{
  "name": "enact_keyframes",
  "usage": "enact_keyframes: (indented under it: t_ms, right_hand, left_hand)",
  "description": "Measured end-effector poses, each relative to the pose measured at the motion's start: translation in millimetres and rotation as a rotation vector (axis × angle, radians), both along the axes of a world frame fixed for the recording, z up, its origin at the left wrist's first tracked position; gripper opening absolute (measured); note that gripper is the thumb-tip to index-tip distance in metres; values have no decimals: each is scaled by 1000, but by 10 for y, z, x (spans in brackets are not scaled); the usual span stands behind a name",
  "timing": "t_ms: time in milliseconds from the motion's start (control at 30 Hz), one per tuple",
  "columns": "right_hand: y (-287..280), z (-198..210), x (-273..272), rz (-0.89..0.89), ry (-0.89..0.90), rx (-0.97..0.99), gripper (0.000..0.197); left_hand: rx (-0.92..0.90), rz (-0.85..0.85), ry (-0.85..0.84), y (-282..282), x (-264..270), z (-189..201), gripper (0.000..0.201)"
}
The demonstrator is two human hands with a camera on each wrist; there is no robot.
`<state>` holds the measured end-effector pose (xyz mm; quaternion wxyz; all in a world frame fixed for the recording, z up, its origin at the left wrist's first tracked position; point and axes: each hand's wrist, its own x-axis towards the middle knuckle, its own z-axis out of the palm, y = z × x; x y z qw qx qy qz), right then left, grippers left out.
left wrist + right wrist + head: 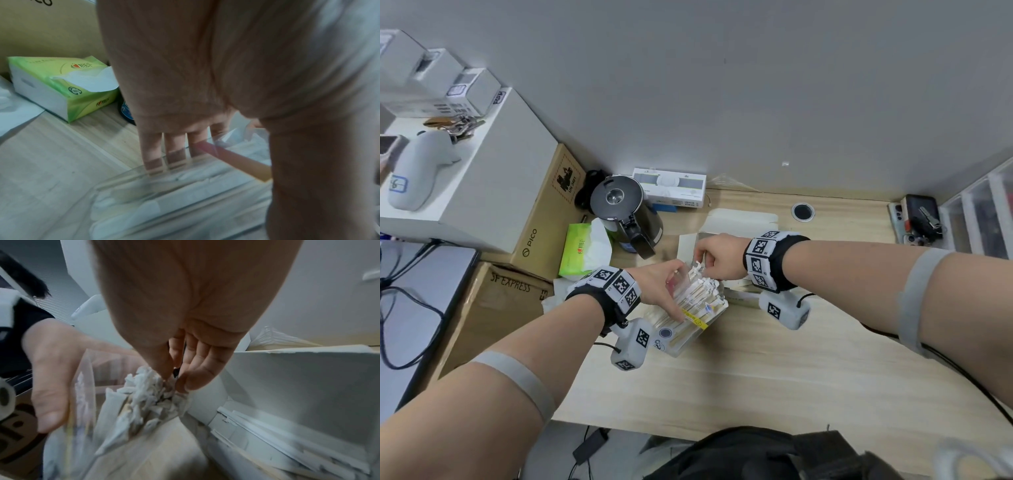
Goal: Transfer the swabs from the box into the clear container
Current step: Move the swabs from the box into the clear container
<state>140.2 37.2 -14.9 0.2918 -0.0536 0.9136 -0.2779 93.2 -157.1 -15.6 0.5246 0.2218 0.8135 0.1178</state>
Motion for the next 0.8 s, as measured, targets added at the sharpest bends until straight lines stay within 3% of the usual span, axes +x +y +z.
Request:
enact_keyframes:
  t_ms: [167, 267, 367, 533, 667, 800]
  right_hand:
    - [141, -11, -61, -109, -178, 147, 29]
    - [268, -86, -34, -28, -219, 365, 22]
    - [359, -261, 55, 63, -268, 477, 32]
    - [296, -709, 46, 254, -397, 638, 37]
    - [443, -1686, -172, 301, -460, 712, 40]
    - [361, -1649, -176, 232, -486, 658, 44]
  left_hand:
    - [10, 5, -30, -26, -43, -42, 92]
    - [11, -8, -51, -34, -57, -69, 120]
    - [15, -41, -101, -4, -72, -86, 129]
    - [-6, -60, -154, 36, -132, -134, 112]
    - [7, -72, -180, 48, -185, -231, 107]
    - [40, -53, -251, 45, -246, -329, 93]
